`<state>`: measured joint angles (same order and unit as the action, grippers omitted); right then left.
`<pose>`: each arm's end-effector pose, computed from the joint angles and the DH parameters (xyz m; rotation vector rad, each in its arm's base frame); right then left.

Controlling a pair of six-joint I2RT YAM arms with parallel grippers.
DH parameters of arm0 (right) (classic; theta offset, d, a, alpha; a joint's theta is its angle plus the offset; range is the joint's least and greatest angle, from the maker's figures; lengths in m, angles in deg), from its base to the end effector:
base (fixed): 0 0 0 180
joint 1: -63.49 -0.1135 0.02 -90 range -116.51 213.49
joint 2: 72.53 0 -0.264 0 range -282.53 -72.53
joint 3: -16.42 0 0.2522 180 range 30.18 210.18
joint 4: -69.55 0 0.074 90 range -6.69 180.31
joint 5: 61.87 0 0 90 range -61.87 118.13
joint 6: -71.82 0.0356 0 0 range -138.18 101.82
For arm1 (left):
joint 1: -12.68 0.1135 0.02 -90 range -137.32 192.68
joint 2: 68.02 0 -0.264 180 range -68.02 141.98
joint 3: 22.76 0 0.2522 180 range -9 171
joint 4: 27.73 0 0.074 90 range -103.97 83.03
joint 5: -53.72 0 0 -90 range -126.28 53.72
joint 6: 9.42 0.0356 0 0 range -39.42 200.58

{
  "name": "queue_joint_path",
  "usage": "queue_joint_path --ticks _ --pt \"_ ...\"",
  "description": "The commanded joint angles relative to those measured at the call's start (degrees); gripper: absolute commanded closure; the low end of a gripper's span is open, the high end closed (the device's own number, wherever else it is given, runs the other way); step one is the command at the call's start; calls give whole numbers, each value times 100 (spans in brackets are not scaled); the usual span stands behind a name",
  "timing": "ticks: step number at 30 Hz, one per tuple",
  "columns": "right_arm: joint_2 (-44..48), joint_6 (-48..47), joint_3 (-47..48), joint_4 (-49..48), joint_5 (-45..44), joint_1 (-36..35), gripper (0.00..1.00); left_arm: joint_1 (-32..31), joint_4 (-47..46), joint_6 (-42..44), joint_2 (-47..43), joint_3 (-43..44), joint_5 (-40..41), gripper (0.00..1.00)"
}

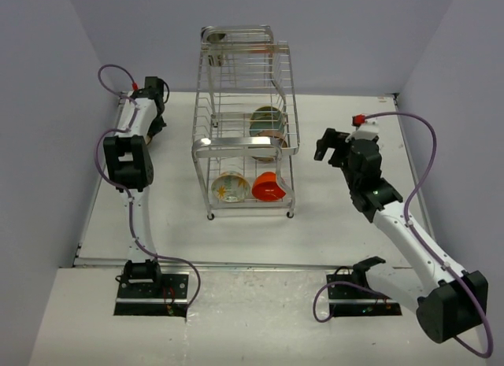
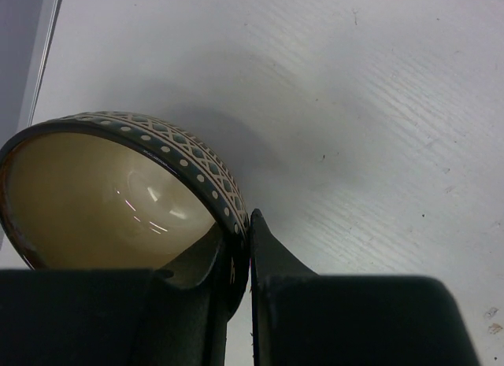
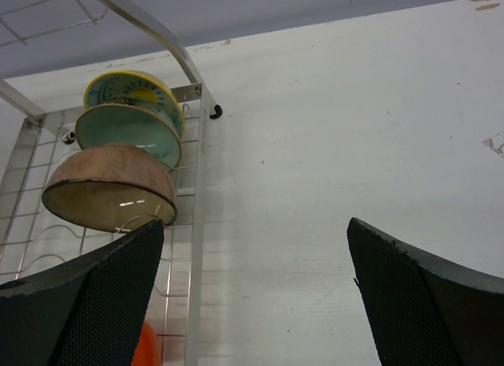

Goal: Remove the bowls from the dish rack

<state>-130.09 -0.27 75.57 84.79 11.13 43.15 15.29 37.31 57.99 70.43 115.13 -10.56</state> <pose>0.2244 0.0721 0.3178 0.1724 1.7950 0.2084 0.5123 0.0388 0.1895 -0.6943 2.5162 0.4884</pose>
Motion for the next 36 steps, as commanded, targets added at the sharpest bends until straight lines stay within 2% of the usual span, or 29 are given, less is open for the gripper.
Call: queue_joint_path --ticks 1,5,6,12,23,25,26,30,31,33,36 --pt "-176 -104 260 -341 12 3 1 20 66 299 -152 322 373 100" --pt "-562 -165 365 -446 -14 -5 1 46 39 308 -143 313 320 100" --pt "-633 -183 409 -507 -6 -5 1 55 31 308 -143 313 285 96" --pt "-1020 -253 506 -762 -41 4 1 152 -13 334 -56 322 119 94" --pt "-1073 -174 506 -859 91 12 1 240 -31 387 33 392 -242 82" --pt "-1099 -183 498 -851 82 12 1 257 -13 378 33 375 -277 76" --pt "-1108 -191 498 -851 82 12 1 257 -48 378 15 348 -278 66" --pt "-1135 -218 489 -868 82 12 1 275 -110 352 -116 251 -330 54" --pt "-1143 -227 489 -868 82 12 1 275 -119 334 -143 269 -339 45" --pt "-1161 -262 489 -895 56 12 1 275 -128 308 -239 278 -374 38" --pt "-1196 -314 533 -930 29 21 1 284 -154 238 -503 296 -418 36"
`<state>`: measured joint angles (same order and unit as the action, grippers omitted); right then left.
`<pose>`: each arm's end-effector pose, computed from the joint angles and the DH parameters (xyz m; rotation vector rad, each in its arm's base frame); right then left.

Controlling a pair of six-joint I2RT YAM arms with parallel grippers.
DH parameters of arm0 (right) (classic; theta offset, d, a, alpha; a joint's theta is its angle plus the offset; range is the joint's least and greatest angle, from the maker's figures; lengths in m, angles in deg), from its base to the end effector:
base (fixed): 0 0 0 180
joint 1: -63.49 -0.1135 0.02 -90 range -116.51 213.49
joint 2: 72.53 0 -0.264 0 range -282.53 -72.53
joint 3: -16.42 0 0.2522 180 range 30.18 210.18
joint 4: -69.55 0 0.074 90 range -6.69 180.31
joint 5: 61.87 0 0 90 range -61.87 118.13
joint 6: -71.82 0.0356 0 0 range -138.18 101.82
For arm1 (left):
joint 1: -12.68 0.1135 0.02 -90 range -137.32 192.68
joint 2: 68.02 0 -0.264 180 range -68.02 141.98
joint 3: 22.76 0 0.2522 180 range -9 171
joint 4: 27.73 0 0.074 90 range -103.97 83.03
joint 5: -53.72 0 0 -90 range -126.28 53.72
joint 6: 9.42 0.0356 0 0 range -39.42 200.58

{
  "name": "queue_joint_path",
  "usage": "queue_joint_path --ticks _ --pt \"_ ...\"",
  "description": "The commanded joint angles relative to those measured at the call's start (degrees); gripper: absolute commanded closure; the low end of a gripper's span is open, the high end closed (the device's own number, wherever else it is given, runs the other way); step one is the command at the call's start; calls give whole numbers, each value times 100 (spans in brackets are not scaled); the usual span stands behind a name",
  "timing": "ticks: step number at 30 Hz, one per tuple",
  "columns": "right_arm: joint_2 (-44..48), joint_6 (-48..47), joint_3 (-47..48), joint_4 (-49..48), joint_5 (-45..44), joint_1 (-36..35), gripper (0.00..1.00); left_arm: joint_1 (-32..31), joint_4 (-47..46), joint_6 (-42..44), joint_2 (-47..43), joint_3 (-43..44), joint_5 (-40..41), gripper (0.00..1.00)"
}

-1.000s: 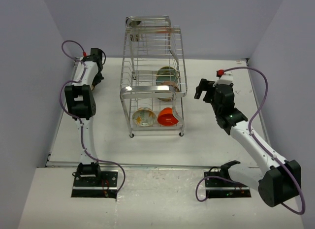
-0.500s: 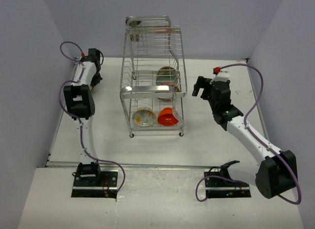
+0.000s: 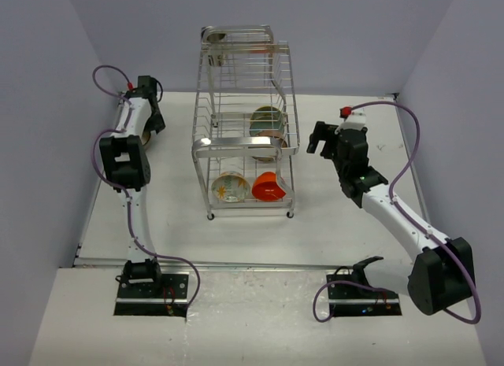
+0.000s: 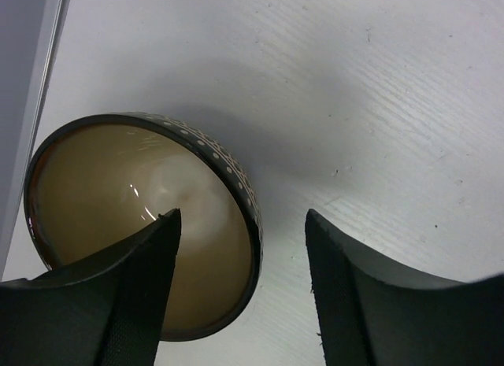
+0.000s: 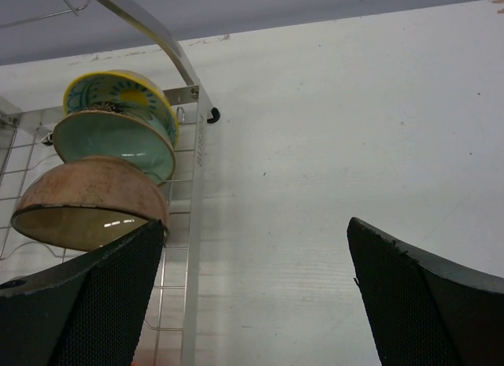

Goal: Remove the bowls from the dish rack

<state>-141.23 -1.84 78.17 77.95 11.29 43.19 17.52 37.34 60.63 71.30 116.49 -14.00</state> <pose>0.2649 0.0870 0.3003 0.1423 1.8251 0.1804 0.5144 0.0571 0.1882 -0.6761 2.5445 0.4372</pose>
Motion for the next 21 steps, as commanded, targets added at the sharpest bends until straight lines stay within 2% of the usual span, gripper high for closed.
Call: queue_joint_path --ticks 1,5,11,15,17,18,20,21 --pt "-99 -175 299 -280 75 17 1 61 -174 -44 -669 160 -84 33" --pt "-423 -341 422 -430 250 25 1 61 -253 -159 -1362 125 -416 32" --pt "-723 -552 326 -1018 743 26 1 61 -762 -378 -2758 -761 -1304 31" --pt "-767 -982 81 -1413 1577 26 7 70 -1340 -571 -3691 -1927 -1884 30" --pt "-706 -1123 -52 -1643 1901 52 7 87 -1675 -825 -4394 -2518 -2507 31" --pt "-679 -1272 -157 -1739 1999 61 9 87 -1955 -923 -4666 -3260 -2718 30" --pt "-731 -1457 -141 -1749 2316 52 9 122 -2527 -1229 -5422 -3915 -3132 31" --pt "-775 -1502 -53 -1670 2369 52 11 122 -3025 -1327 -5677 -4623 -3308 30"
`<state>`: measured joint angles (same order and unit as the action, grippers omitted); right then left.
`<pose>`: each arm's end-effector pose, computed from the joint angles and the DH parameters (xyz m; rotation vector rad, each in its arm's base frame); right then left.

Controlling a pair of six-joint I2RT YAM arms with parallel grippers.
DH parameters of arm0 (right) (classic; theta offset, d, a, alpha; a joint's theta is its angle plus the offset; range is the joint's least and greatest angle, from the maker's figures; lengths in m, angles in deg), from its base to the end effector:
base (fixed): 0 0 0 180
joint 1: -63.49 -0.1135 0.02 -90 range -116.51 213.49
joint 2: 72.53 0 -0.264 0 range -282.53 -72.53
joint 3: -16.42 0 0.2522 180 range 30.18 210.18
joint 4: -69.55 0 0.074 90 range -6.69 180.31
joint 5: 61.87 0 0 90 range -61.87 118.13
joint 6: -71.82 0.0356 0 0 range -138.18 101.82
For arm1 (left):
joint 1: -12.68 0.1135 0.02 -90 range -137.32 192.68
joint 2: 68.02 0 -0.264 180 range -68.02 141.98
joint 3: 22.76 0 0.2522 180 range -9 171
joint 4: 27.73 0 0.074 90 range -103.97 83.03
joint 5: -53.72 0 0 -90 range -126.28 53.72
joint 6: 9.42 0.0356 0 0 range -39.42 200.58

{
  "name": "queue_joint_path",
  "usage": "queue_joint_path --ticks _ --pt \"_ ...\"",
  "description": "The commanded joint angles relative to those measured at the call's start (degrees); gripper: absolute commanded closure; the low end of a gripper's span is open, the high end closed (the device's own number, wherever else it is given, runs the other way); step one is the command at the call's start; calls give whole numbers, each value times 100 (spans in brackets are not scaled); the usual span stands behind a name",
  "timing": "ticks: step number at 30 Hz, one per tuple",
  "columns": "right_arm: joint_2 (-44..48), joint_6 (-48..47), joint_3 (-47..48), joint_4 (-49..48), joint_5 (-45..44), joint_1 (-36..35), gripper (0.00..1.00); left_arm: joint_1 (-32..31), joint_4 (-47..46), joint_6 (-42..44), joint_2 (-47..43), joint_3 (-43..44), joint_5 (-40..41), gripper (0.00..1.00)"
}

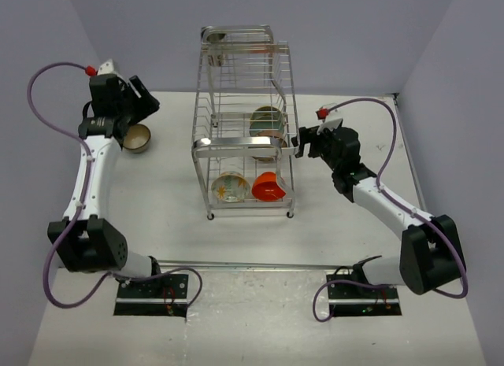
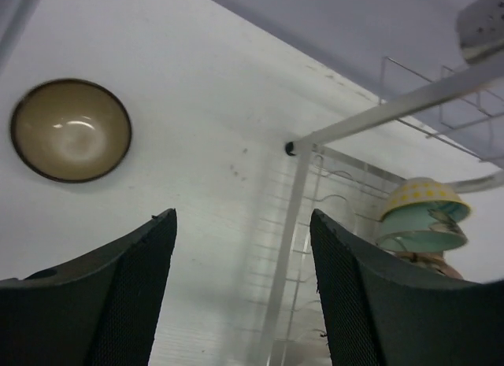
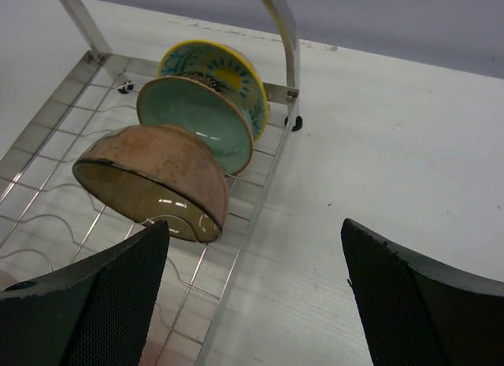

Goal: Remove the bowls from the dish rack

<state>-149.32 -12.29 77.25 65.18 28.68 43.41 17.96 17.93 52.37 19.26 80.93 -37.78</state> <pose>0.2906 0.1066 0.2791 -0.2274 1.7708 0.3356 0.3436 0.0308 0.3949 -0.5875 2.0083 -0.2706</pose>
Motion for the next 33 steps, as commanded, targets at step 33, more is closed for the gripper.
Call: queue_joint_path --ticks 33 --pt "-1136 61 637 -602 1114 -322 18 70 -1529 -501 -2129 -2630 -1880 30"
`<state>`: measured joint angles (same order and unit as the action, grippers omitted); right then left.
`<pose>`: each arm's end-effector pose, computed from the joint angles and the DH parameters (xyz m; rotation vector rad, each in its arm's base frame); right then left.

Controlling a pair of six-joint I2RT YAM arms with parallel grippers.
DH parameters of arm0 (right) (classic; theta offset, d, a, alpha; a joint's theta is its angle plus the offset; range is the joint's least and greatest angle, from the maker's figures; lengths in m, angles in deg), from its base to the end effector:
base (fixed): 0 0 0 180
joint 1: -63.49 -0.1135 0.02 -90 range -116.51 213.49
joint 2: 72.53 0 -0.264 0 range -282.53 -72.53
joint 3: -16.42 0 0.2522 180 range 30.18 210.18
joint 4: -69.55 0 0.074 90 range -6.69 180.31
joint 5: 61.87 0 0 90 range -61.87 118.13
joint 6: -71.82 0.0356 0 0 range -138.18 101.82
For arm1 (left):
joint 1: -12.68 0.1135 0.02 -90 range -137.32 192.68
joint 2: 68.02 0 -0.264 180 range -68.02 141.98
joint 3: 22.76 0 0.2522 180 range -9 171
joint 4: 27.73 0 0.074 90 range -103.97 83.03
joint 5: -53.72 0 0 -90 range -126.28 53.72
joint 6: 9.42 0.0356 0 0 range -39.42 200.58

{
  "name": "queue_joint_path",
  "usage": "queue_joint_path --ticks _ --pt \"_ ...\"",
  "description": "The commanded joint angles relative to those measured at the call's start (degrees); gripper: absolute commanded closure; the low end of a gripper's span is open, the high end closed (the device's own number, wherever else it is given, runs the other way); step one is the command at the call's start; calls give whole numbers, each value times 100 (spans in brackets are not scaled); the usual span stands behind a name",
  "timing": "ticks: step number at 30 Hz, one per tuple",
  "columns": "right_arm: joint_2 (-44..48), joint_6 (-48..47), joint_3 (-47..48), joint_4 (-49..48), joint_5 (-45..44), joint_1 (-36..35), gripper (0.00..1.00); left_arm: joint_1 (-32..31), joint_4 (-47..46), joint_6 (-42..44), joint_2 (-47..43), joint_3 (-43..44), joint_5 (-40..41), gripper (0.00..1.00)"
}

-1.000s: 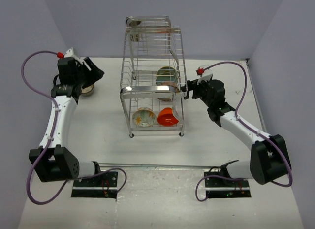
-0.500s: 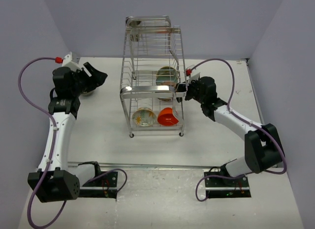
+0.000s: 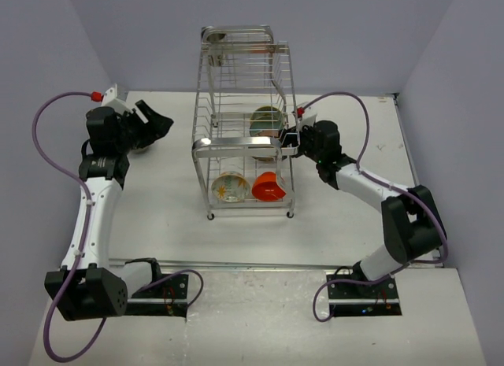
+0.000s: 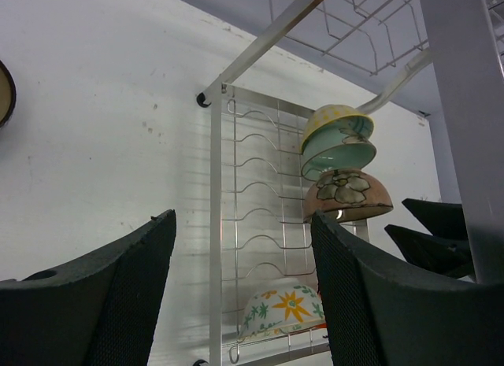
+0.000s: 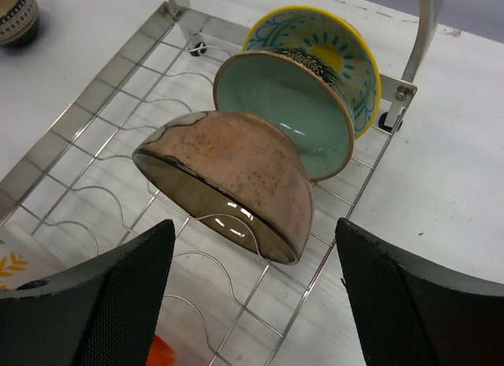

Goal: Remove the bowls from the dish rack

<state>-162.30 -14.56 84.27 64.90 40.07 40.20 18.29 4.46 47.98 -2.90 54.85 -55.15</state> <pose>0.3248 0.1479 0.2510 -0.4668 1.8398 0.5167 0.2564 0.0136 0.3712 -0.4190 1.9006 -0.6300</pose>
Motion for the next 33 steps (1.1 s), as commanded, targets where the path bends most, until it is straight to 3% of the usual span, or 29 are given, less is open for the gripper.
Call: queue_joint_path --ticks 1,7,12,15,17,20,25,27,33 --pt "284 497 -134 -636 -147 0 17 37 -174 -80 97 -57 -143 30" --pt "1013 1894 -548 -366 -1175 9 11 46 -112 -141 273 -119 -125 29" --pt "1953 4222 -443 923 -2019 9 9 46 -209 -326 334 -242 -274 28" --pt "2323 5847 -399 1322 -1873 26 10 46 -174 -344 334 -216 -284 28" --pt "2368 7026 -608 956 -1530 26 10 37 -95 -335 317 -163 -257 28" --pt "2290 8477 -1170 -655 -1230 0 8 46 -7 -317 221 -75 -222 28" --pt "1326 10707 -1813 -2559 -992 -158 9 37 64 -308 80 -49 -134 28" --pt "955 11263 -1831 -3122 -1054 -351 10 37 81 -300 62 -40 -125 28" --pt "-109 11451 -1357 -3713 -1045 -466 14 46 116 -265 88 48 -117 28"
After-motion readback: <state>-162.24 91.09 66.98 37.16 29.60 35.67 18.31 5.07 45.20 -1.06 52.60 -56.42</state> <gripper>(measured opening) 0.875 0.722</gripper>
